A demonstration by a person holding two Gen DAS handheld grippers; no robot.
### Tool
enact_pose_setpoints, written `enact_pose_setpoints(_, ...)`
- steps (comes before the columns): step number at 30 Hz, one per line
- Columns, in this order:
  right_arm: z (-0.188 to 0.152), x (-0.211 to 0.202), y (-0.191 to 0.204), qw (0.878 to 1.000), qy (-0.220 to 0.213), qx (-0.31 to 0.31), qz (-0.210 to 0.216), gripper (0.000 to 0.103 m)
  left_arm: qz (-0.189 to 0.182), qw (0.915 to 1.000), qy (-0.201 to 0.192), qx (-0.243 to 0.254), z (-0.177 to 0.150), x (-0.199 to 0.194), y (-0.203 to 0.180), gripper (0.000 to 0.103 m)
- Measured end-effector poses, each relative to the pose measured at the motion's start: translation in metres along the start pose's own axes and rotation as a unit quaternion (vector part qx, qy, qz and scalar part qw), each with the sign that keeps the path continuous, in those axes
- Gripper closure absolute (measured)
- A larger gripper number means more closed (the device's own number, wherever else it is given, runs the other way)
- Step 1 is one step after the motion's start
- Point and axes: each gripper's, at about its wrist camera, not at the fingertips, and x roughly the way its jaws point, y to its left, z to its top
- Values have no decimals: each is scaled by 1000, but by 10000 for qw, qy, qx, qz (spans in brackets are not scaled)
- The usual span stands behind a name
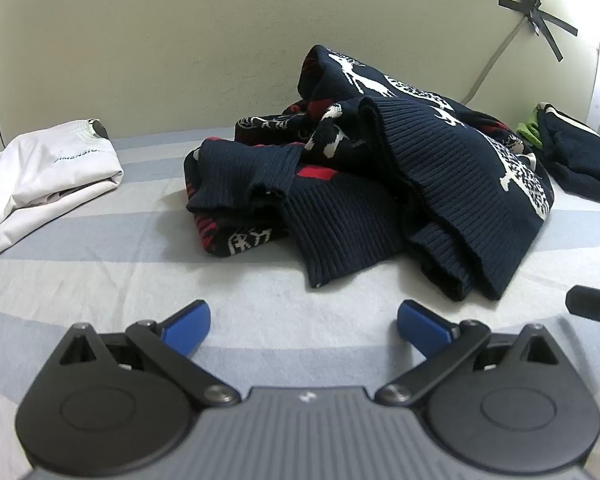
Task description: Fold small clothes
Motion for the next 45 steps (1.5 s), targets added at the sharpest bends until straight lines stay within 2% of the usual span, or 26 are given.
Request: enact_pose_setpoints(45, -2, -4, 4, 9997, 42, -160, -152, 0, -20, 10000, -76, 37, -5, -7, -1, 0)
